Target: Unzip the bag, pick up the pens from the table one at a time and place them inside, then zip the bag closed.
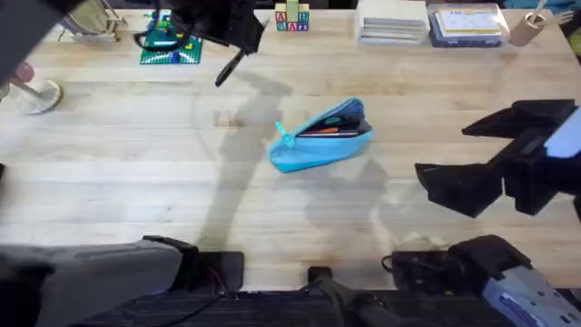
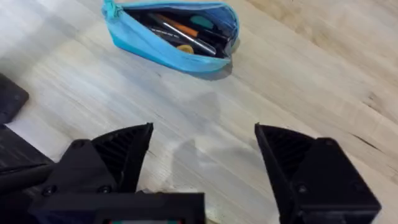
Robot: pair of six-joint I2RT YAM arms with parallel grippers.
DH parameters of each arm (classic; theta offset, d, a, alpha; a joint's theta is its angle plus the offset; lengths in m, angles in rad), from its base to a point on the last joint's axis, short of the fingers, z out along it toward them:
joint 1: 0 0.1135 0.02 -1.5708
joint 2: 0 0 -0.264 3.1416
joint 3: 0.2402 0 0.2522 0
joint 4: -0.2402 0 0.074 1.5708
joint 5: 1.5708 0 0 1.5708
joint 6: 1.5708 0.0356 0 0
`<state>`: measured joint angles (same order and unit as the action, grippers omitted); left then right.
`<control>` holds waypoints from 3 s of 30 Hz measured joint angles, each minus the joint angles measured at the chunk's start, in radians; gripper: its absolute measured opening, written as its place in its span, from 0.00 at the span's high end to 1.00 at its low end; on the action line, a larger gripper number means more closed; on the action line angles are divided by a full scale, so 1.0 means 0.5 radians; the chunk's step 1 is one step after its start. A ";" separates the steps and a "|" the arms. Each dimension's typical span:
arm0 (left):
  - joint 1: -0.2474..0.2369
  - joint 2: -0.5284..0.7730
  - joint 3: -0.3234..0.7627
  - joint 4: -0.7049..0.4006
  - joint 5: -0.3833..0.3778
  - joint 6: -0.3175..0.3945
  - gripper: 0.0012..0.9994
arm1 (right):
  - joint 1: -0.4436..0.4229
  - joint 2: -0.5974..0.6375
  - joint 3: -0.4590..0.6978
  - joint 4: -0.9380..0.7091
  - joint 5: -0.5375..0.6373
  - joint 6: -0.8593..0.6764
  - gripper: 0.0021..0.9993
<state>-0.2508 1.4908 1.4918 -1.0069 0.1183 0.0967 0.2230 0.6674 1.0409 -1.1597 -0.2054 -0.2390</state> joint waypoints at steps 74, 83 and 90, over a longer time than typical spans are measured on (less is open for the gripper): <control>-0.829 0.415 0.003 0.047 0.337 -0.015 0.96 | 0.000 0.000 0.000 0.000 0.000 0.000 0.00; -0.829 0.424 0.003 0.047 0.337 -0.015 0.96 | 0.000 0.000 0.000 0.000 0.000 0.000 0.00; -0.829 0.468 0.003 0.048 0.337 -0.015 0.96 | 0.000 0.000 0.000 0.000 0.000 0.000 0.00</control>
<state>-0.6651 1.7247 1.4933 -0.9831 0.2867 0.0892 0.2230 0.6674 1.0409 -1.1595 -0.2054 -0.2390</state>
